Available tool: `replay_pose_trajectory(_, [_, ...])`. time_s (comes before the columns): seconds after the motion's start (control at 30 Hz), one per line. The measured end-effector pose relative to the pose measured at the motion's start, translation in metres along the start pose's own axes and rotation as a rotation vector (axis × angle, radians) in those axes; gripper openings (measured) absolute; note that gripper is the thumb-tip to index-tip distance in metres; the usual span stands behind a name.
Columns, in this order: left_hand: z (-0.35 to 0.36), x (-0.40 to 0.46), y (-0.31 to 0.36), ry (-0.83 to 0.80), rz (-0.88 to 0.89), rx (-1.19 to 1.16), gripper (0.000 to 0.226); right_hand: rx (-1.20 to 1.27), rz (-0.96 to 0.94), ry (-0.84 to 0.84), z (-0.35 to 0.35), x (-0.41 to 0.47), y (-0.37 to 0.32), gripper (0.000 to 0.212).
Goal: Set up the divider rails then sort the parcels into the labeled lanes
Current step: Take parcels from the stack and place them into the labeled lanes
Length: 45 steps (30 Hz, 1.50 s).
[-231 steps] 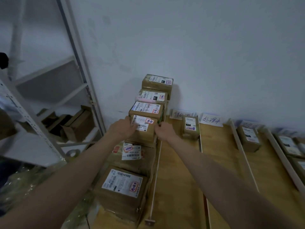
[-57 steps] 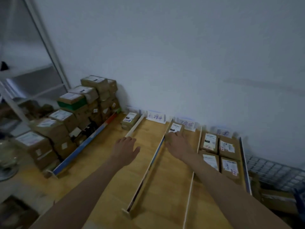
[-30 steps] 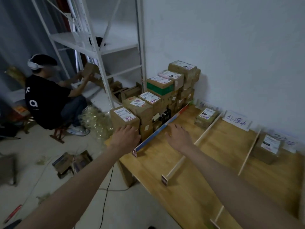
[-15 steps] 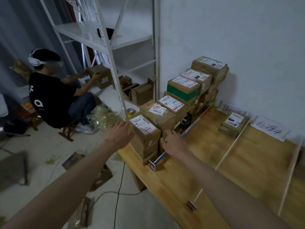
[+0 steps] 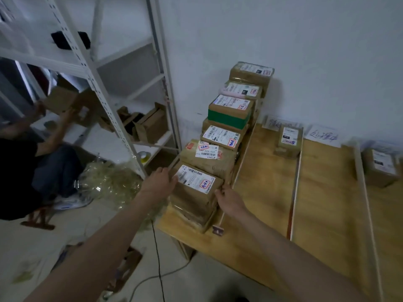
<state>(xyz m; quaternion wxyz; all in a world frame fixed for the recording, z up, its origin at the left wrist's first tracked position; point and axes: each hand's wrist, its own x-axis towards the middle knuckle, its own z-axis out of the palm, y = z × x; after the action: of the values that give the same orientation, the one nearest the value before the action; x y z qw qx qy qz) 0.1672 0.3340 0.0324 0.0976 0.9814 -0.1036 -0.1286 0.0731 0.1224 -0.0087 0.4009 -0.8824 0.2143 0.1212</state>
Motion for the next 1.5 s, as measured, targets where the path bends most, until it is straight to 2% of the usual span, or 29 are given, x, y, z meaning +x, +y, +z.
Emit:
replay_pose_trajectory(0.27, [0.016,0.010,-0.016,-0.006,0.047,-0.208,0.061,0.323,0.161,0.081,0.015,-0.008,-0.016,0.038])
replay_pose_trajectory(0.57, [0.010,-0.011,-0.021,0.059,0.085,-0.307,0.054,0.518,0.146,0.131,0.010,-0.034,-0.029,0.036])
replay_pose_trajectory(0.6, [0.009,-0.014,-0.022,0.066,0.087,-0.329,0.055,0.572,0.145,0.117,0.009,-0.039,-0.031,0.038])
replay_pose_trajectory(0.7, [0.003,-0.022,-0.025,0.087,0.066,-0.421,0.063,0.689,0.147,0.072,0.010,-0.050,-0.030,0.068])
replay_pose_trajectory(0.77, [-0.003,-0.023,-0.029,0.095,0.051,-0.464,0.067,0.730,0.141,0.031,0.013,-0.055,-0.028,0.077])
replay_pose_trajectory(1.07, [-0.030,-0.028,-0.033,-0.001,0.160,-0.516,0.048,0.747,0.168,-0.170,0.015,-0.086,-0.025,0.075])
replay_pose_trajectory(1.2, [-0.033,-0.033,-0.025,-0.075,0.229,-0.485,0.046,0.726,0.162,-0.250,0.008,-0.104,-0.028,0.046])
replay_pose_trajectory(1.33, [-0.032,-0.045,-0.008,-0.128,0.303,-0.420,0.048,0.656,0.196,-0.294,-0.004,-0.119,-0.022,0.037])
replay_pose_trajectory(1.5, [-0.022,-0.054,0.023,-0.243,0.412,-0.326,0.047,0.615,0.248,-0.323,-0.035,-0.138,0.007,0.048])
